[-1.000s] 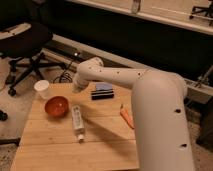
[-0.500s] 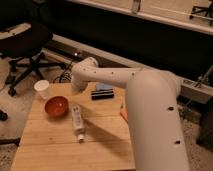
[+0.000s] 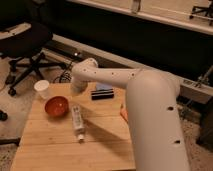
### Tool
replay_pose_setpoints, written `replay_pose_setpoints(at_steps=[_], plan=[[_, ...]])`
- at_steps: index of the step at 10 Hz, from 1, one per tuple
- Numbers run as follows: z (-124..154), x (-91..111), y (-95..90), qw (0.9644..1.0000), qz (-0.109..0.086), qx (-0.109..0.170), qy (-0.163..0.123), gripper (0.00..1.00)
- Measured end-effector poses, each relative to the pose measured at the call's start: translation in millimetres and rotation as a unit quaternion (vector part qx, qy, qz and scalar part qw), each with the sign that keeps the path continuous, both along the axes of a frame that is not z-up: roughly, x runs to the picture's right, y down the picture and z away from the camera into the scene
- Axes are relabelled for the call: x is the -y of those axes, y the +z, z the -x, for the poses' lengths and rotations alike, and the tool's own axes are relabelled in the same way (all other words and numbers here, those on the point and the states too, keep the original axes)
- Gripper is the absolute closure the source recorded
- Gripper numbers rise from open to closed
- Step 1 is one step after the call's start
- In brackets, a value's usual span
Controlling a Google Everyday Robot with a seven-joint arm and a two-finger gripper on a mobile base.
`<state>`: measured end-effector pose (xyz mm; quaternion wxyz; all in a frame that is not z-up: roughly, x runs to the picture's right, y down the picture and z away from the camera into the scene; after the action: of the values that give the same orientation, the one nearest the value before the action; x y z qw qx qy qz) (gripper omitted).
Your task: Drag the ceramic bowl in a circle
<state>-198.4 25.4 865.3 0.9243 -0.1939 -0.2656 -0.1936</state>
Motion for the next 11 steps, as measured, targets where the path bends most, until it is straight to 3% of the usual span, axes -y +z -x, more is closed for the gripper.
replay_pose_setpoints(at_steps=[2,3,4,5,6,7,8,10,11], plan=[[7.3,0.6,-4.5,0.9978,-0.018,0.053,-0.035,0.76],[9.0,3.4,-8.1,0.9937,-0.035,0.088,-0.061,0.76],[9.4,6.0,-12.3,0.9883,-0.049,0.116,-0.087,0.76],[9.1,7.6,-16.6,0.9789,-0.067,0.149,-0.123,0.76],[8.2,9.2,-21.4,0.9646,-0.085,0.186,-0.167,0.76],[6.6,9.6,-24.2,0.9530,-0.095,0.210,-0.197,0.76],[2.3,11.6,-26.0,0.9330,-0.111,0.241,-0.243,0.76],[-7.1,17.8,-22.7,0.8983,-0.134,0.278,-0.313,0.83],[-10.6,21.8,-19.3,0.8881,-0.141,0.283,-0.333,0.81]])
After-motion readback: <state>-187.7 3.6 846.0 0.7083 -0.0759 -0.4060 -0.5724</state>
